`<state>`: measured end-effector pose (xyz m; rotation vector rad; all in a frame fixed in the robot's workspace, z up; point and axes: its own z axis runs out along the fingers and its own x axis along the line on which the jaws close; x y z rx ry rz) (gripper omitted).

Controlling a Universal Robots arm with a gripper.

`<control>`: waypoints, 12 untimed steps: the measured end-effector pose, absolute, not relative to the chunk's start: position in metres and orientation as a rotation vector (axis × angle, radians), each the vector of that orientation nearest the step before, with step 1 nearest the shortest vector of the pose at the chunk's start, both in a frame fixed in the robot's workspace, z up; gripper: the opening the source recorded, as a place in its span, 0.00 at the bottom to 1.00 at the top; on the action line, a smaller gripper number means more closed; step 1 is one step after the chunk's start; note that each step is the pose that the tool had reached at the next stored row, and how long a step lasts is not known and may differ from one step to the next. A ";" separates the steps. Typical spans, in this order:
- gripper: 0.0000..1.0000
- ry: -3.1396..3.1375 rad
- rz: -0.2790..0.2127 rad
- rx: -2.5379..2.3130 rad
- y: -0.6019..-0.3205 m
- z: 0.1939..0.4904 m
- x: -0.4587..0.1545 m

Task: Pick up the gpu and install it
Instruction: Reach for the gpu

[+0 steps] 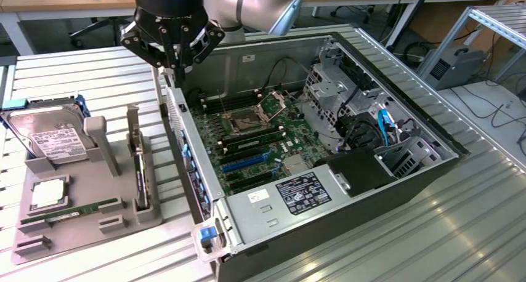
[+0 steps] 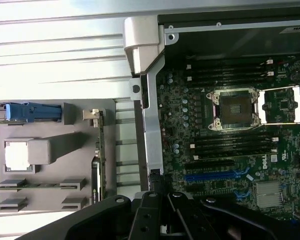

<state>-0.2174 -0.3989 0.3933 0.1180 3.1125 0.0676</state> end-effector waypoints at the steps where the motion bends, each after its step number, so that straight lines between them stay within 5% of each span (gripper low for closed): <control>1: 0.11 3.112 0.068 0.118 -0.399 0.393 -0.218; 12: 0.11 3.112 0.068 0.118 -0.399 0.393 -0.223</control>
